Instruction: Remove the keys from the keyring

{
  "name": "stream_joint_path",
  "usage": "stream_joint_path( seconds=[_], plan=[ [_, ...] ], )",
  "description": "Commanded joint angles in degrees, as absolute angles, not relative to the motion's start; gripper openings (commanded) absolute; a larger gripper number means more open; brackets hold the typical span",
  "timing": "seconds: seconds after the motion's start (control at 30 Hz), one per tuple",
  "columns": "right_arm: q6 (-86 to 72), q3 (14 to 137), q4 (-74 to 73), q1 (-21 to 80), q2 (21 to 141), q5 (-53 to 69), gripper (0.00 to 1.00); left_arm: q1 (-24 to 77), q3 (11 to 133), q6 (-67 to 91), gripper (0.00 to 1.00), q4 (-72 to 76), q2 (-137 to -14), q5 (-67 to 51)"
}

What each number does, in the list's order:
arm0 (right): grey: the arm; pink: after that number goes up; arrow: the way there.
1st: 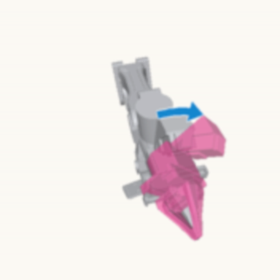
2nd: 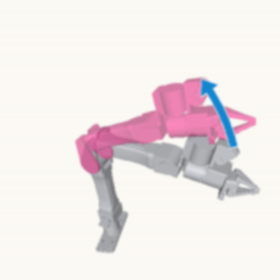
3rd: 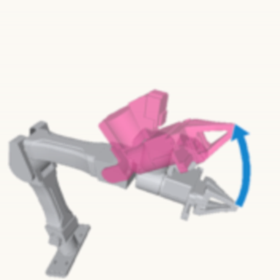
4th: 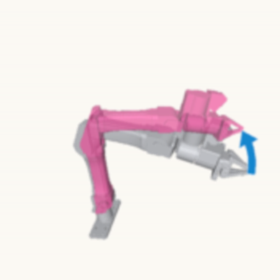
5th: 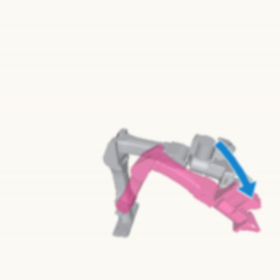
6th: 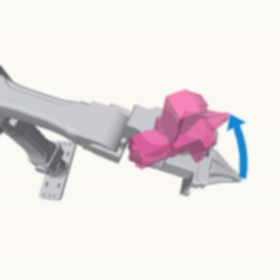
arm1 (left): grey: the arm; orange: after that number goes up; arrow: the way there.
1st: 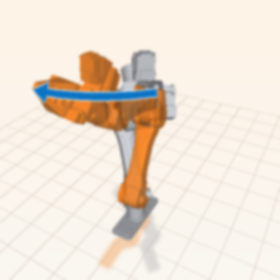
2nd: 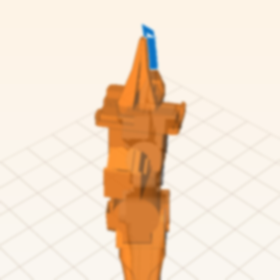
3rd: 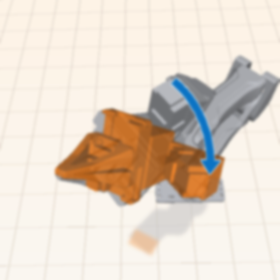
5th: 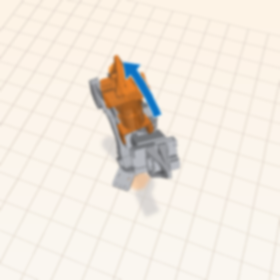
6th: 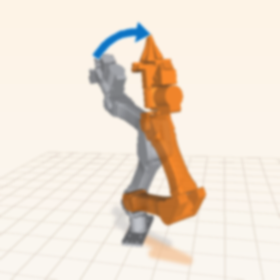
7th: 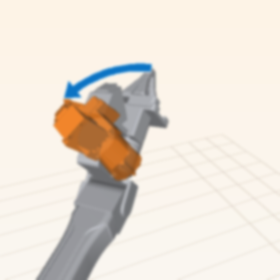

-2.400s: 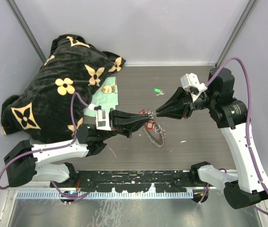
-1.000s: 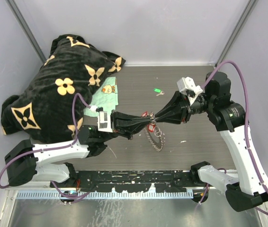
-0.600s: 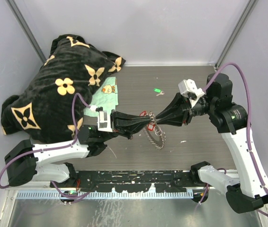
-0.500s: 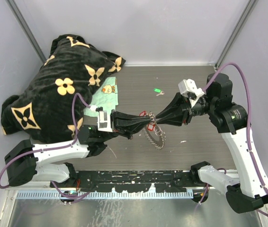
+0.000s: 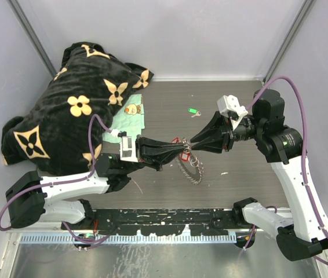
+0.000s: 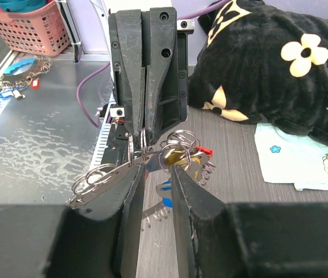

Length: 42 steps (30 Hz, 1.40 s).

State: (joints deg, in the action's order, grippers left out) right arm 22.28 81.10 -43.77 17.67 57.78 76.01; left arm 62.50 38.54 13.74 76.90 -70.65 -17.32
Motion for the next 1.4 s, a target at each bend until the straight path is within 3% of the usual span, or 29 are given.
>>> stream_joint_path(
  seconds=[0.0, 1.0, 1.37],
  plan=[
    [21.14, 82.42, -41.45, 17.40, 57.89, 77.81, 0.31, 62.38, 39.23, 13.35, 0.00, 81.94, -69.28, -17.34],
    [20.13, 79.76, -40.43, 18.41, 56.81, 79.37, 0.34, 62.39, 40.98, 13.98, 0.00, 81.91, -72.16, -16.34],
    [21.46, 79.35, -41.37, 18.45, 56.81, 74.75, 0.33, 62.38, 40.87, 13.76, 0.00, 81.93, -71.80, -16.21]
  ],
)
